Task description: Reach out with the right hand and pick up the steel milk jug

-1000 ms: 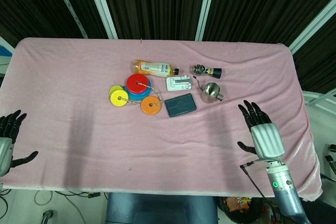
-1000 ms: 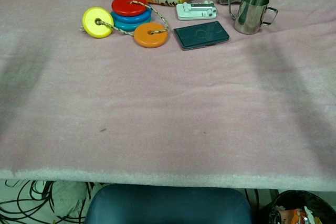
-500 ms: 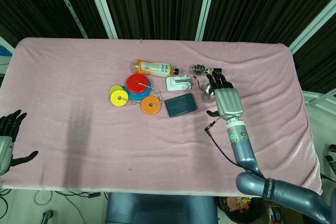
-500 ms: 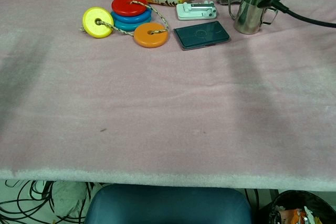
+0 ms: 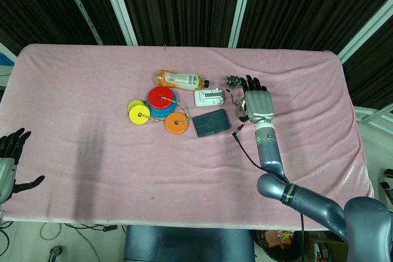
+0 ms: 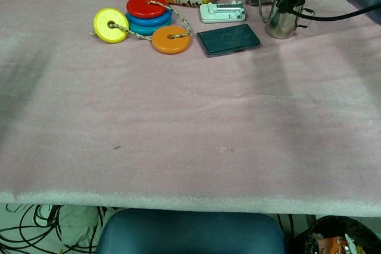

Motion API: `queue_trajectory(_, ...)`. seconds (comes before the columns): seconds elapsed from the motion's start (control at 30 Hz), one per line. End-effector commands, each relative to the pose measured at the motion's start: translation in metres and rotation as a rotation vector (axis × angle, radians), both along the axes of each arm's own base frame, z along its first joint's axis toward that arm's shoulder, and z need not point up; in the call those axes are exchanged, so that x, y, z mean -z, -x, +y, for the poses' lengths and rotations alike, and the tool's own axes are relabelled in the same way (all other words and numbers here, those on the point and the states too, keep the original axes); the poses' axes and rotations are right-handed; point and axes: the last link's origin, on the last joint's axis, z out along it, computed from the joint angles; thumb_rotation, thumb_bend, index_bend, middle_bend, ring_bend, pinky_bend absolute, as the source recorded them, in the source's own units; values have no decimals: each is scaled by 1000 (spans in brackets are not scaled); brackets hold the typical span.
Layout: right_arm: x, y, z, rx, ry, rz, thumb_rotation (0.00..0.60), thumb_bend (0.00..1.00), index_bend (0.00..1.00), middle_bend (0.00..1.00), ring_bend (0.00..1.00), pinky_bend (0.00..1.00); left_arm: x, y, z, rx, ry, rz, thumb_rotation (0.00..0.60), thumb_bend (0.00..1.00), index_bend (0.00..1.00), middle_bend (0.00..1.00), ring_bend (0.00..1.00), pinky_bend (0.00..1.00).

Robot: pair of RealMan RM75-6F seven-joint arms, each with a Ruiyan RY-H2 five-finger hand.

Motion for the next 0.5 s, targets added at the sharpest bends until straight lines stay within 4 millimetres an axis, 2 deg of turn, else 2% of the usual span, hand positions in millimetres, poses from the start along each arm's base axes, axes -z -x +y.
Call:
queue_trajectory(0.03,6,5,-6,33,-16,-6,600,45,0,0,0,227,1,0,1,-3,3,1,600,0,0,0,0,0)
queue_trajectory(0.2,10,9,-11,62,-25,-21,600,45,0,0,0,227,1,1,1,-10,6,3,600,0,0,0,0,0)
queue_trajectory(0.3,13,11,-15,68,-24,-23,600,66,11,37,31,228,1,1,2,-14,6,4,600,0,0,0,0,0)
queue_trajectory(0.4,15,13,-17,76,-29,-27,600,122,133,148,118,255,1,1,2,-16,5,4,600,0,0,0,0,0)
queue_trajectory(0.5,19,16,-18,77,-35,-23,600,204,275,260,226,363,2,2,3,-20,5,2,600,0,0,0,0,0)
